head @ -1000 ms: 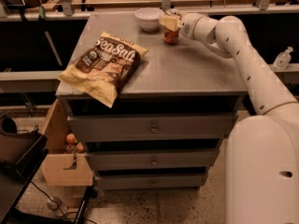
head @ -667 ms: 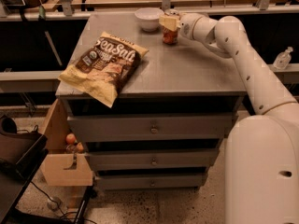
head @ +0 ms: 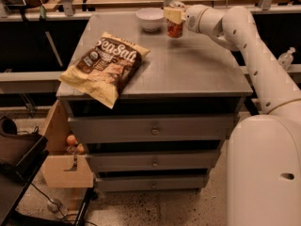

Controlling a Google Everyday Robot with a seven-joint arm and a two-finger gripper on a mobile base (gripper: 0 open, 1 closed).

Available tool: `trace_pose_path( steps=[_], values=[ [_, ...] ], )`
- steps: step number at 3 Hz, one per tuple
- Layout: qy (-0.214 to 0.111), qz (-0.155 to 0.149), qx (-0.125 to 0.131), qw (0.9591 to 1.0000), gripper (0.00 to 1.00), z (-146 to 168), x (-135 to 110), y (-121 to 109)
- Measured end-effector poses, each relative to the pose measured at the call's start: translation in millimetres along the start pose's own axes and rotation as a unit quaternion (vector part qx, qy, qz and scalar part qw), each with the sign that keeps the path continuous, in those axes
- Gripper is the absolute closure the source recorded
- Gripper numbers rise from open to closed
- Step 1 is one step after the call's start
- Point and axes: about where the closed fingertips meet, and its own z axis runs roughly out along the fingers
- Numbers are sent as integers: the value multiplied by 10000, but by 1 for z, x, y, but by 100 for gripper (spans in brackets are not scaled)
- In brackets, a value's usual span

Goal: Pick coke can

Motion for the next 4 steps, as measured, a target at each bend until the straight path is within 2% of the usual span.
trace_pose_path(
  steps=[2, 3, 4],
  values=[
    [108, -505, 27, 9987, 100, -70, -105, 16],
    [75, -716, -121, 9973, 100, -101, -142, 34],
    [103, -990, -386, 9943, 100, -122, -165, 61]
  ],
)
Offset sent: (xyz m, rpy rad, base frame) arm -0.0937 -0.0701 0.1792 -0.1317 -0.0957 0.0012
